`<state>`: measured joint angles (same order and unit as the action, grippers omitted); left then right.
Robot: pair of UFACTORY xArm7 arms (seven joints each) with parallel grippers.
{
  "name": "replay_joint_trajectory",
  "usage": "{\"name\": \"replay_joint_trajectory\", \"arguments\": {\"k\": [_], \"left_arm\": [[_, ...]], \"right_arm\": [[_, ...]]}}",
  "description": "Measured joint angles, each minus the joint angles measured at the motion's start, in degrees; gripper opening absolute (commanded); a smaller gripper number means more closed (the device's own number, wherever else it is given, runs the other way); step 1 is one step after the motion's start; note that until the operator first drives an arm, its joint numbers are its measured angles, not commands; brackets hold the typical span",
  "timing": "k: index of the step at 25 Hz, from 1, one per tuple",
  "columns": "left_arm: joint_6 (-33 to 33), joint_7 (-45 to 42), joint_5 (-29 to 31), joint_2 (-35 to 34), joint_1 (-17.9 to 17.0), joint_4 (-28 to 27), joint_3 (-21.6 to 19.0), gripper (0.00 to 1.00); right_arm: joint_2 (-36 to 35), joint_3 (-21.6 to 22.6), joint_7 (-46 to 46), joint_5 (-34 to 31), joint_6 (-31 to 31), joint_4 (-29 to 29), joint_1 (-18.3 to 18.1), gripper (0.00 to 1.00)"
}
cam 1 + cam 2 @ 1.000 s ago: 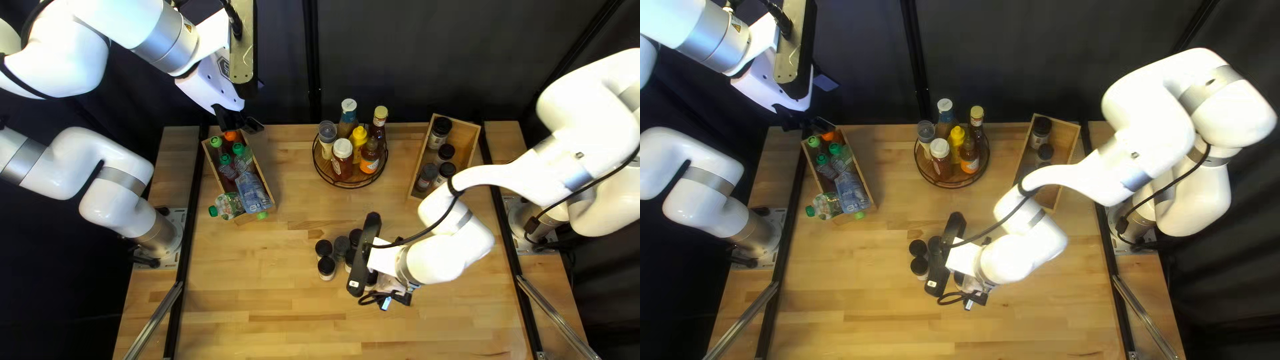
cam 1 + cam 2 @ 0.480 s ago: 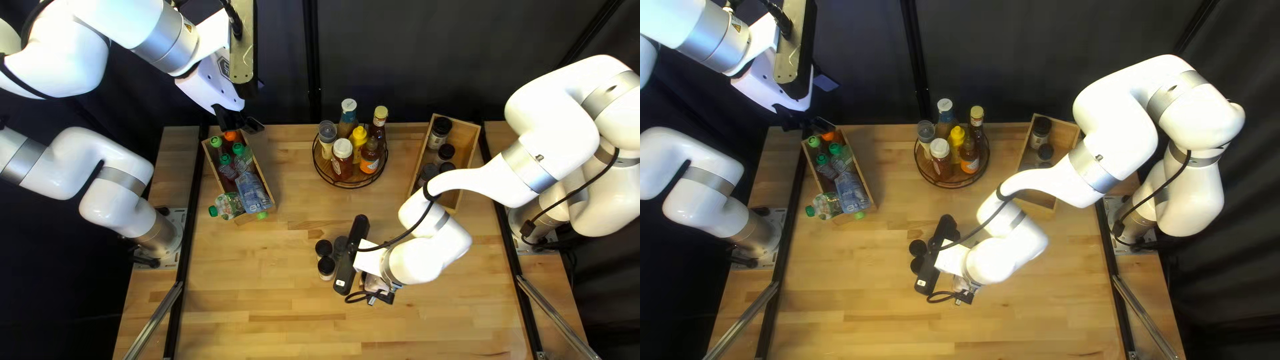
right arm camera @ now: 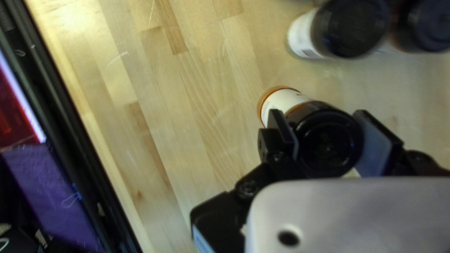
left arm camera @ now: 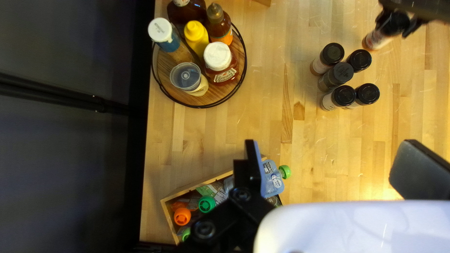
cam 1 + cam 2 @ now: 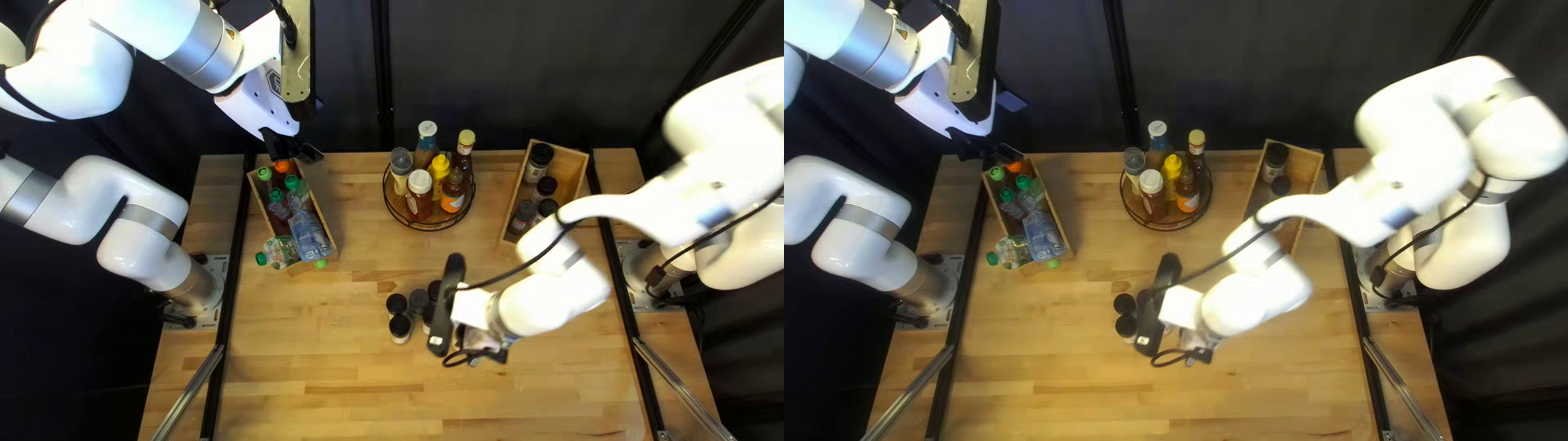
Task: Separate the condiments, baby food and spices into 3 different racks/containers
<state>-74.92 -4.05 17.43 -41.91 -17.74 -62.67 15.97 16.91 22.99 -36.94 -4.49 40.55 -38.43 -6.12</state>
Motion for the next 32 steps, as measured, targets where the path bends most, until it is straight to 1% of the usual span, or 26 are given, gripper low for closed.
{"name": "replay_joint_trajectory", "arguments": {"k": [3,6,12,15,20,25,32], "left_arm": [[0.0,0.0,0.0,0.0,0.0,0.0,0.0,1.00],[0.0,0.0,0.0,0.0,0.0,0.0,0.0,1.00],[0.0,0.0,0.0,0.0,0.0,0.0,0.0,1.00],[0.0,0.0,0.0,0.0,0.0,0.0,0.0,1.00],[0.0,0.0,0.0,0.0,0.0,0.0,0.0,1.00],[0.0,0.0,0.0,0.0,0.0,0.0,0.0,1.00],[0.0,0.0,0.0,0.0,0.0,0.0,0.0,1.00]], "right_arm": [[7.8,-4.1,4.0,2.3,2.6,5.2,0.4,0.00],[15.7,-7.9,6.6,2.8,5.6,10.6,-0.1,0.00],[27.8,-13.6,9.8,1.1,10.3,19.1,-3.3,0.00],[32.1,-15.5,10.7,-0.2,11.4,22.7,-5.3,0.00],[35.3,-16.6,10.8,-1.9,11.3,26.2,-7.7,0.00],[35.5,-16.0,9.8,-3.5,9.1,28.4,-9.4,0.00],[34.2,-15.1,8.2,-3.7,5.7,30.7,-9.9,0.00]]}}
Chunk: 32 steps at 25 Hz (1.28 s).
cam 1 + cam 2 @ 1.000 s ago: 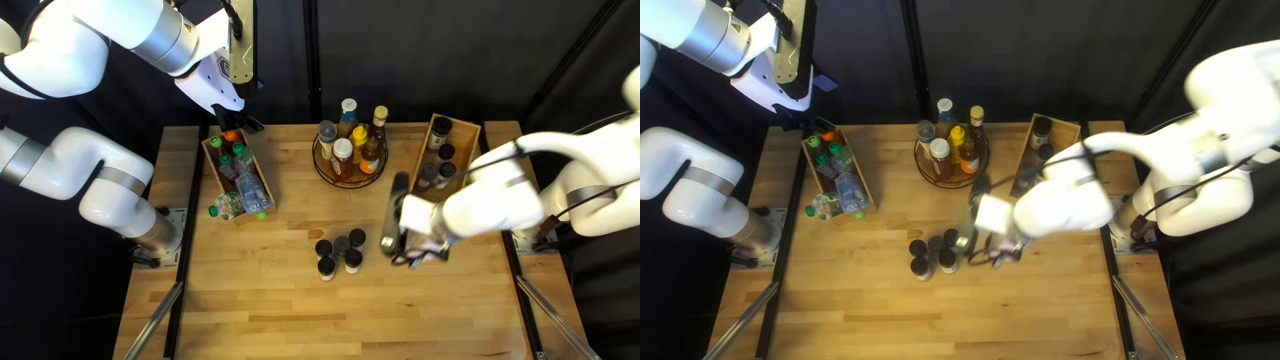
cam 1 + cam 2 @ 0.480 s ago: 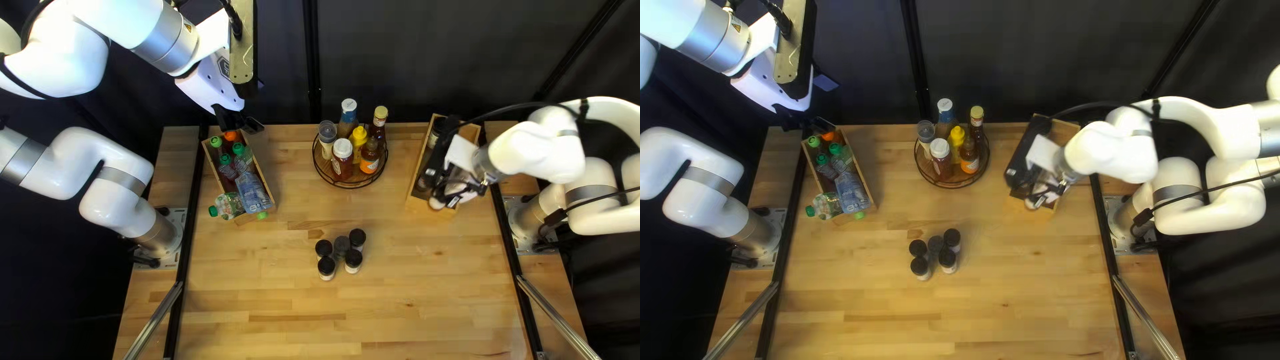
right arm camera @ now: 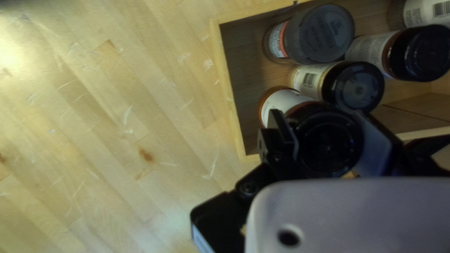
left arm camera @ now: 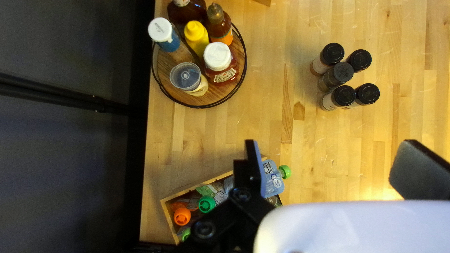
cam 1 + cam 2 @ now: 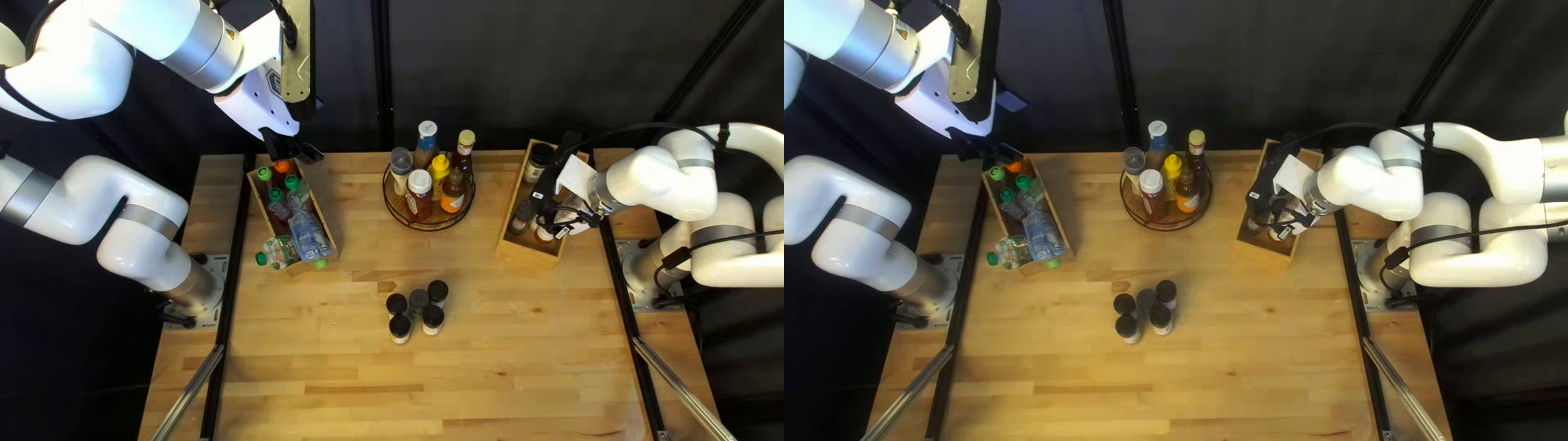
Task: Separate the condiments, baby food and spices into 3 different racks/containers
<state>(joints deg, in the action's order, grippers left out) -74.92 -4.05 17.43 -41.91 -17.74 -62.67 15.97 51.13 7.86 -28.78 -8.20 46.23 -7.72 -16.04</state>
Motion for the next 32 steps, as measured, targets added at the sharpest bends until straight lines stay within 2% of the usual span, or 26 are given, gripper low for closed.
{"name": "replay_joint_trajectory", "arguments": {"k": [1,2,3,4,6,7,14,18,21,27,29,32], "left_arm": [[0.0,0.0,0.0,0.0,0.0,0.0,0.0,1.00],[0.0,0.0,0.0,0.0,0.0,0.0,0.0,1.00],[0.0,0.0,0.0,0.0,0.0,0.0,0.0,1.00],[0.0,0.0,0.0,0.0,0.0,0.0,0.0,1.00],[0.0,0.0,0.0,0.0,0.0,0.0,0.0,1.00],[0.0,0.0,0.0,0.0,0.0,0.0,0.0,1.00],[0.0,0.0,0.0,0.0,0.0,0.0,0.0,1.00],[0.0,0.0,0.0,0.0,0.0,0.0,0.0,1.00],[0.0,0.0,0.0,0.0,0.0,0.0,0.0,1.00],[0.0,0.0,0.0,0.0,0.0,0.0,0.0,1.00],[0.0,0.0,0.0,0.0,0.0,0.0,0.0,1.00],[0.0,0.0,0.0,0.0,0.0,0.0,0.0,1.00]], "right_arm": [[-0.3,0.1,-0.2,0.1,-0.6,0.4,0.0,0.01],[-0.5,0.1,-0.3,0.1,-1.2,0.8,0.0,0.19],[-0.7,0.1,-0.4,0.2,-1.7,1.2,0.1,0.58],[-0.9,0.1,-0.5,0.3,-2.2,1.4,0.1,0.77],[-1.2,0.0,-0.5,0.5,-2.6,1.7,0.4,0.89],[-1.1,-0.1,-0.4,0.7,-2.5,1.8,0.6,1.00],[1.6,-0.4,0.1,2.0,0.5,0.7,2.7,1.00],[-0.9,1.4,-1.3,3.1,0.4,-2.0,4.5,1.00],[-6.7,3.9,-3.1,4.0,-1.5,-5.9,6.3,1.00],[-23.4,10.1,-4.9,3.8,-9.2,-16.7,9.0,1.00],[-28.0,11.1,-3.1,3.0,-11.5,-19.7,9.8,1.00],[-32.9,10.7,4.5,3.4,-14.7,-22.1,11.4,1.00]]}}
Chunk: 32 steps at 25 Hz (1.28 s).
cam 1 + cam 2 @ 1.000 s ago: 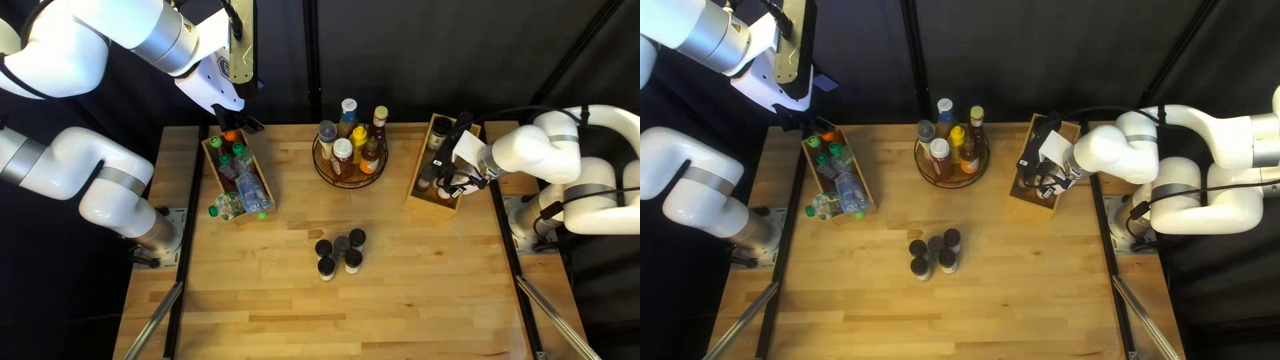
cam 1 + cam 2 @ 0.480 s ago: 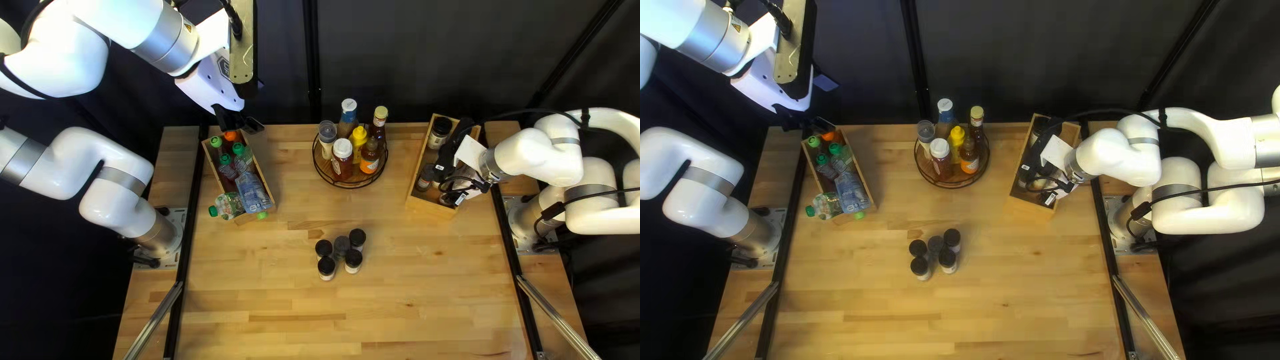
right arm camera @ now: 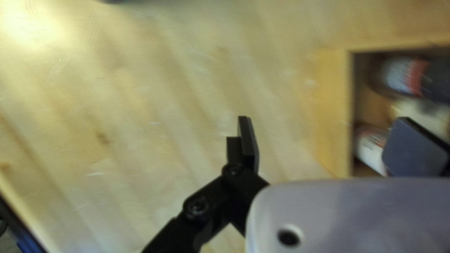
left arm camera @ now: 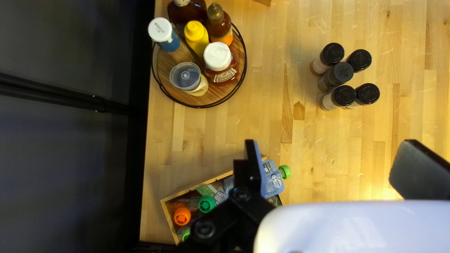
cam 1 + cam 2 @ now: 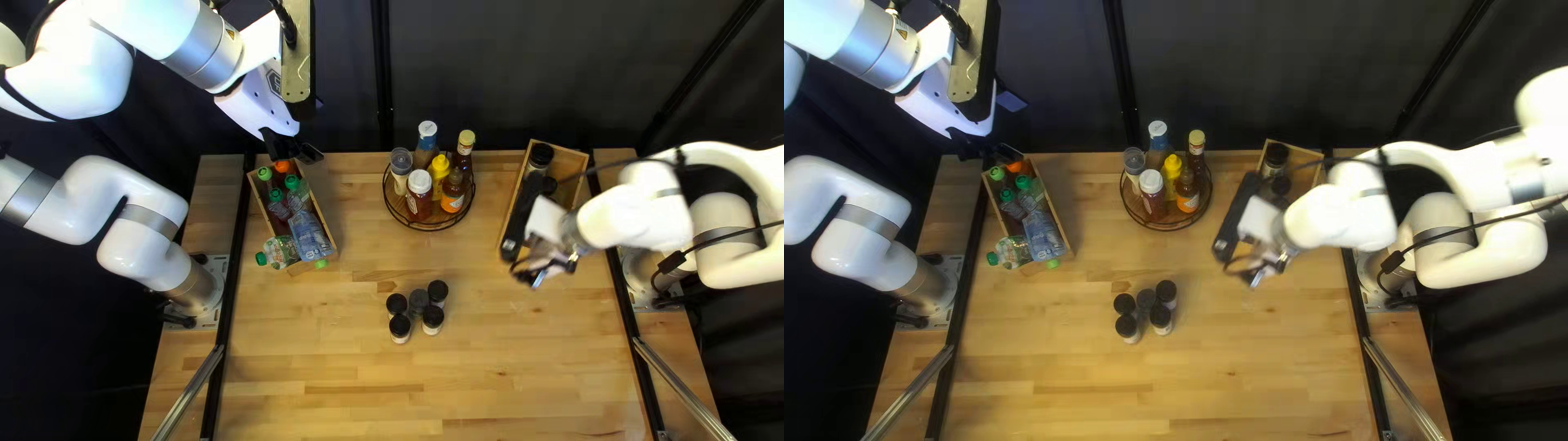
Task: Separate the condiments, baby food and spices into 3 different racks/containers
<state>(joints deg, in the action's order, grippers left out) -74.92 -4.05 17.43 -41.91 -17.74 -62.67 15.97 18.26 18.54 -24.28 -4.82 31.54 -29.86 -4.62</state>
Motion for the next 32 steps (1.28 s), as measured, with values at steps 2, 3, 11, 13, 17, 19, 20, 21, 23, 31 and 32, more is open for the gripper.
{"name": "replay_joint_trajectory", "arguments": {"k": [2,3,11,13,17,19,20,21,23,31,32], "left_arm": [[0.0,0.0,0.0,0.0,0.0,0.0,0.0,1.00],[0.0,0.0,0.0,0.0,0.0,0.0,0.0,1.00],[0.0,0.0,0.0,0.0,0.0,0.0,0.0,1.00],[0.0,0.0,0.0,0.0,0.0,0.0,0.0,1.00],[0.0,0.0,0.0,0.0,0.0,0.0,0.0,1.00],[0.0,0.0,0.0,0.0,0.0,0.0,0.0,1.00],[0.0,0.0,0.0,0.0,0.0,0.0,0.0,1.00],[0.0,0.0,0.0,0.0,0.0,0.0,0.0,1.00],[0.0,0.0,0.0,0.0,0.0,0.0,0.0,1.00],[0.0,0.0,0.0,0.0,0.0,0.0,0.0,1.00],[0.0,0.0,0.0,0.0,0.0,0.0,0.0,1.00]], "right_arm": [[-2.7,-1.8,8.3,1.9,-2.6,-0.7,1.3,1.00],[-4.0,-2.6,12.7,3.2,-4.0,-0.9,2.0,1.00],[-14.0,-8.8,50.1,18.4,-12.2,-4.4,3.5,1.00],[-16.7,-9.4,57.1,22.3,-12.7,-6.5,2.7,1.00],[-21.8,-9.7,64.0,25.9,-12.9,-11.2,1.2,1.00],[-23.9,-9.6,65.4,26.4,-12.8,-13.2,0.8,1.00],[-24.8,-9.6,65.9,26.5,-12.7,-14.1,0.7,1.00],[-25.6,-9.6,66.3,26.6,-12.6,-14.8,0.6,1.00],[-26.7,-9.5,66.8,26.6,-12.3,-16.2,0.5,0.09],[-25.0,-9.7,64.6,23.9,-11.6,-15.0,1.4,0.00],[-24.1,-9.8,63.8,23.2,-11.4,-14.3,1.5,0.00]]}}
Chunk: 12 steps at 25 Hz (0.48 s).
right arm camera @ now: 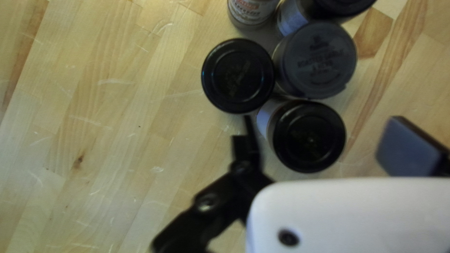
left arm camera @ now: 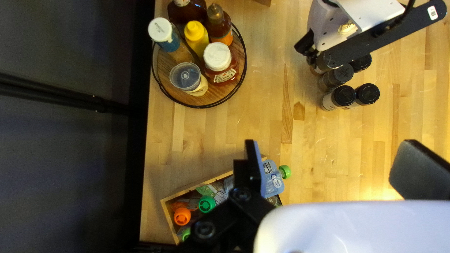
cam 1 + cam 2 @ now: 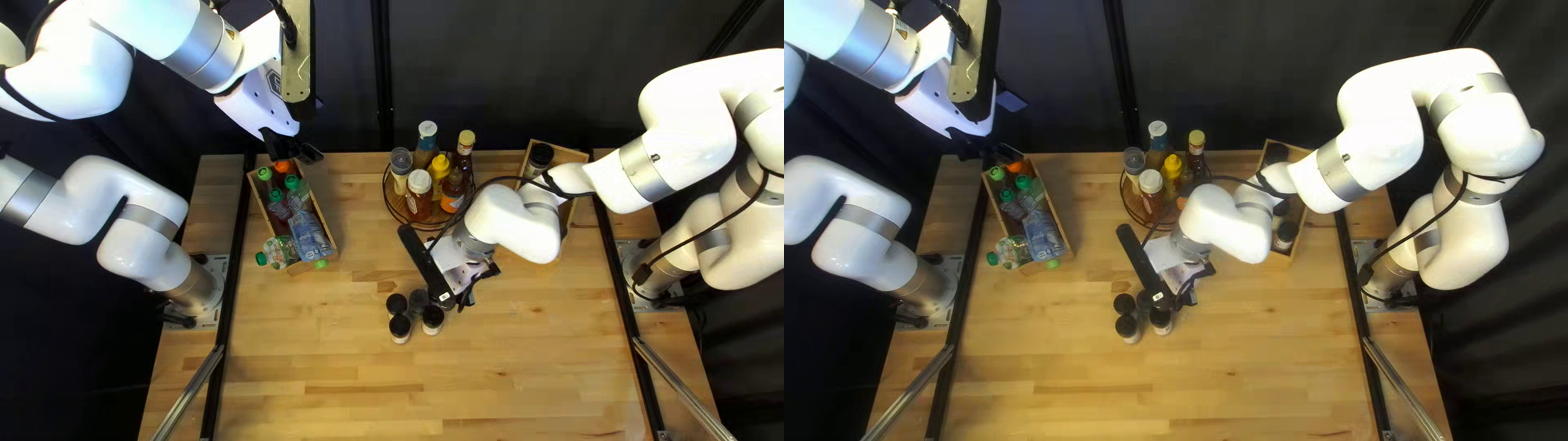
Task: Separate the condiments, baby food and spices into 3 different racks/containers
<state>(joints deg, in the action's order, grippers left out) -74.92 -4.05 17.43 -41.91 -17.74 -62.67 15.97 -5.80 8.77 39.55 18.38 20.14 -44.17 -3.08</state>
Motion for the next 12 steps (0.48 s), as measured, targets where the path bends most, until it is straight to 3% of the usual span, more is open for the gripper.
{"name": "replay_joint_trajectory", "arguments": {"k": [6,12], "left_arm": [[0.0,0.0,0.0,0.0,0.0,0.0,0.0,1.00],[0.0,0.0,0.0,0.0,0.0,0.0,0.0,1.00]], "right_arm": [[8.4,0.3,-5.4,-4.1,3.5,4.0,0.0,0.00],[22.3,-0.4,-8.6,-6.4,13.8,7.7,-2.0,0.00]]}}
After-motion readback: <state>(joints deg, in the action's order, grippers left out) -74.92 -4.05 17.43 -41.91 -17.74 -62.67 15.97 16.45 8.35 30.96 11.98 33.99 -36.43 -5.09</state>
